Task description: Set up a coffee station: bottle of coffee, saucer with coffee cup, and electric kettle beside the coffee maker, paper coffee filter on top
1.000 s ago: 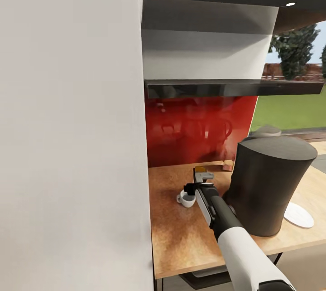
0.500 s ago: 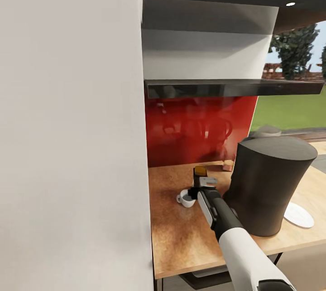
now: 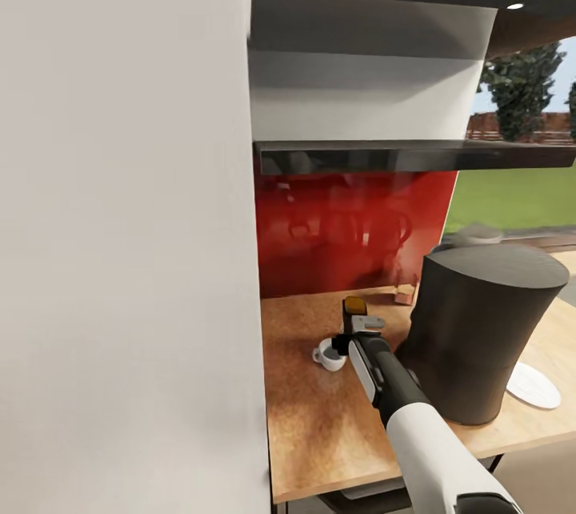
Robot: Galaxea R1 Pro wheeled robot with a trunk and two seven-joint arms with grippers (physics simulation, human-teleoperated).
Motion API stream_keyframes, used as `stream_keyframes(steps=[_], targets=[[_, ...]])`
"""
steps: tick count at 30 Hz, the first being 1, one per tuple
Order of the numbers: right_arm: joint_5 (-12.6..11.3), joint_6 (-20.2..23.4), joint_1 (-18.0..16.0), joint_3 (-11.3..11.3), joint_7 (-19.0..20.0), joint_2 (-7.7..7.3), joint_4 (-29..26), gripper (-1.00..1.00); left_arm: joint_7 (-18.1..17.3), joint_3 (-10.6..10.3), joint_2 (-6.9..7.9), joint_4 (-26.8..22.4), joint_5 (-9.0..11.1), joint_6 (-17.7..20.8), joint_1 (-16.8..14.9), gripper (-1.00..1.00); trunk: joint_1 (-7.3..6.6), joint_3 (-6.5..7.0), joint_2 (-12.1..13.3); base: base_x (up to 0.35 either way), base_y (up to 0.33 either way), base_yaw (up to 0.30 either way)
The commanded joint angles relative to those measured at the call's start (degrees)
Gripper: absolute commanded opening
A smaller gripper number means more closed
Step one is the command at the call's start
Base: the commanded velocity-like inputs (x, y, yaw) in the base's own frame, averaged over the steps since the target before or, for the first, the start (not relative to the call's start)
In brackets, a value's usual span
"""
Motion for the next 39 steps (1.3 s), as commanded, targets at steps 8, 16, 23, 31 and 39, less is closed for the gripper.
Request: stream_keyframes(steps=[8,16,23,31,39], targets=[[0.2,0.3,0.0,-0.2,0.0,0.06,0.3,1.0,0.2,0.5,0.0,0.1,-0.6,-0.3,0.0,1.0,0.03,0.0,0.0,0.024,0.0,0.0],[0.2,0.3,0.0,-0.2,-0.1,0.06,2.4,1.0,0.2,0.5,-0.02,0.0,-0.6,-0.2,0.0,1.0,0.03,0.0,0.0,0.09,0.033,0.0],[0.2,0.2,0.0,-0.2,0.0,0.06,3.9,1.0,0.2,0.5,-0.09,0.0,-0.6,-0.3,0.0,1.0,0.03,0.0,0.0,0.023,0.013,0.0],[0.2,0.2,0.0,-0.2,0.0,0.06,4.2,1.0,0.2,0.5,-0.09,0.0,-0.6,-0.3,0.0,1.0,0.03,0.0,0.0,0.0,0.0,0.0],[0.1,-1.5,0.0,-0.2,0.0,0.06,6.9,1.0,0.2,0.5,-0.09,0.0,-0.6,-0.3,0.0,1.0,0.03,0.0,0.0,0.0,0.0,0.0]])
